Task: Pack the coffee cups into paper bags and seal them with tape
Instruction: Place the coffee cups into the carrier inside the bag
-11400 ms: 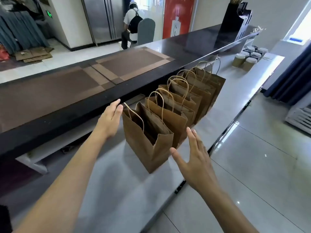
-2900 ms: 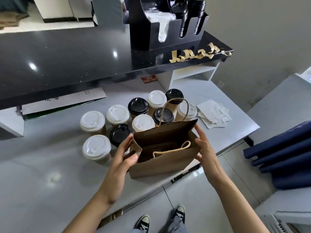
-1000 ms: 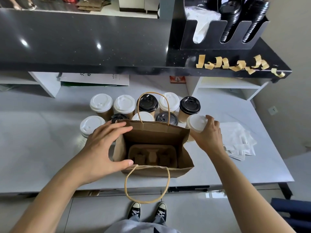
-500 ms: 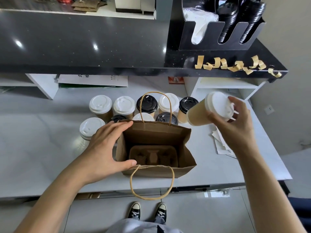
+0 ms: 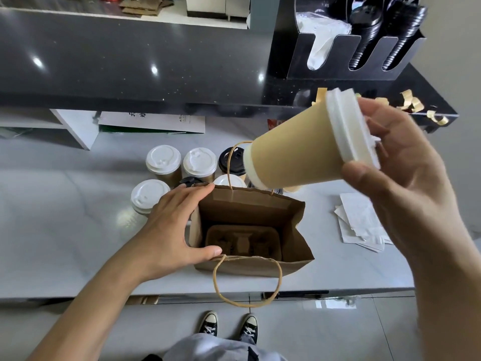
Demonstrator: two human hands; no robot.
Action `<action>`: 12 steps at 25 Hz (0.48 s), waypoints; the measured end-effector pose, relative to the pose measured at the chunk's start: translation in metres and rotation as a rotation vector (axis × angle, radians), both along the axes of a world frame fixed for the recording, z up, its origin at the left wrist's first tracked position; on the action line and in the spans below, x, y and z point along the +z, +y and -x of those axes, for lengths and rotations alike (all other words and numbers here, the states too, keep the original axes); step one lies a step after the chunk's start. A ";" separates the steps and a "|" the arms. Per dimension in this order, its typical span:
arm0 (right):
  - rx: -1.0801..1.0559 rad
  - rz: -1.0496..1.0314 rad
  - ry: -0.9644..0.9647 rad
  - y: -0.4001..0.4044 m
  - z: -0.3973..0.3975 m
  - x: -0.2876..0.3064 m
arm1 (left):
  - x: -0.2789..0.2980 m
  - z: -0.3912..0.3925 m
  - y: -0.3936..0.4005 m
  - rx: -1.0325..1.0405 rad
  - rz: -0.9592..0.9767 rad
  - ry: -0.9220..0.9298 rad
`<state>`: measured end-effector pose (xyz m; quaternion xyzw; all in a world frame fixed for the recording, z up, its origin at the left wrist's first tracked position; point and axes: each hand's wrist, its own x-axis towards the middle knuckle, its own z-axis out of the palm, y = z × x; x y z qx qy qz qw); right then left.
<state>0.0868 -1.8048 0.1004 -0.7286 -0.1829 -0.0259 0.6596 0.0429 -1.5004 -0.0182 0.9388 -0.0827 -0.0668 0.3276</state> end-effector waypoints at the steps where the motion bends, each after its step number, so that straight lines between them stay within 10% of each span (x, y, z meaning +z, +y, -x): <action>1: 0.051 0.034 0.004 0.004 0.001 -0.002 | 0.000 0.000 0.000 0.001 0.000 0.002; 12: 0.264 0.795 -0.076 0.054 0.000 -0.060 | 0.001 -0.001 0.000 0.025 -0.010 0.032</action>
